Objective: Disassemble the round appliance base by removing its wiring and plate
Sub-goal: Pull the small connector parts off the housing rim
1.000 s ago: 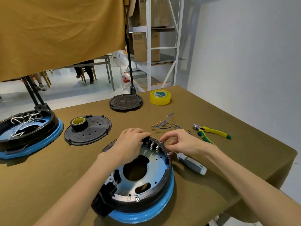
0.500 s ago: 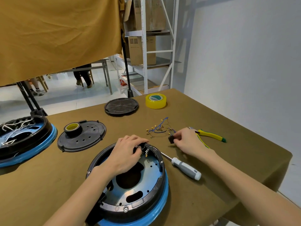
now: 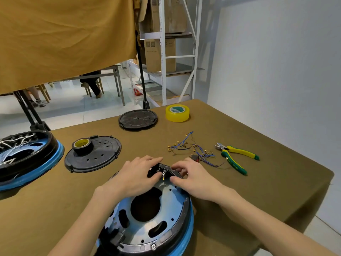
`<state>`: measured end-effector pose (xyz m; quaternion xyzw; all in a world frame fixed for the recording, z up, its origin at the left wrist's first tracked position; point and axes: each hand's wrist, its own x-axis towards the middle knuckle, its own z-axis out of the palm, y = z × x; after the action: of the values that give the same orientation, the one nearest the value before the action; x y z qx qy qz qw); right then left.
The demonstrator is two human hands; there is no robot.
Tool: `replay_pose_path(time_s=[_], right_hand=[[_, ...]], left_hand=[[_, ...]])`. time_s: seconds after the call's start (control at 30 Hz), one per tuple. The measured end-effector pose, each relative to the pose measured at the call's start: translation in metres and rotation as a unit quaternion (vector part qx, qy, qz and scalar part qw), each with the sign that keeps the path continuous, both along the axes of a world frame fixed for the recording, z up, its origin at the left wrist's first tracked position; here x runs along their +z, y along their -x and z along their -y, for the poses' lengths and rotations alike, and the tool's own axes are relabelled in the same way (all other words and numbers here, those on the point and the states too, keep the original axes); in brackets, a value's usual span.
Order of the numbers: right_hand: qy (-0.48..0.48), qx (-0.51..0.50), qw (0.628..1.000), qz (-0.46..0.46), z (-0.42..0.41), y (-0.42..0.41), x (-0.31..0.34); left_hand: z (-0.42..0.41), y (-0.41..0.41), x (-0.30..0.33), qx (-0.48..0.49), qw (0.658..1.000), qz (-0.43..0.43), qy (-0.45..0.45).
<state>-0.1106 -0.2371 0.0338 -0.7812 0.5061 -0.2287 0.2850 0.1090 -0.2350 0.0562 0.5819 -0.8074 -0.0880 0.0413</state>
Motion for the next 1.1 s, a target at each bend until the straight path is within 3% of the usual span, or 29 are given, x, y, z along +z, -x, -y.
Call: replay_pose_path(time_s=[0.13, 0.27, 0.43, 0.6, 0.9, 1.1], right_hand=[[0.002, 0.0, 1.0, 0.001, 0.009, -0.003, 0.008], [0.043, 0.021, 0.997, -0.056, 0.013, -0.011, 0.015], [0.072, 0.05, 0.993, -0.081, 0.007, -0.031, 0.012], [0.125, 0.048, 0.98, -0.15, 0.011, -0.035, 0.014], [0.104, 0.041, 0.991, -0.077, 0.011, -0.034, 0.007], [0.092, 0.066, 0.989, -0.094, 0.012, -0.037, 0.01]], left_hand=[[-0.001, -0.004, -0.005, 0.016, 0.998, -0.003, 0.059], [0.0, -0.007, -0.002, 0.054, 0.996, 0.01, 0.073], [-0.004, -0.018, -0.012, 0.023, 0.99, -0.116, 0.071], [-0.004, -0.023, -0.013, -0.009, 0.991, -0.12, 0.061], [-0.004, -0.022, -0.015, -0.028, 0.991, -0.095, 0.091], [-0.004, -0.019, -0.016, -0.004, 0.991, -0.094, 0.095]])
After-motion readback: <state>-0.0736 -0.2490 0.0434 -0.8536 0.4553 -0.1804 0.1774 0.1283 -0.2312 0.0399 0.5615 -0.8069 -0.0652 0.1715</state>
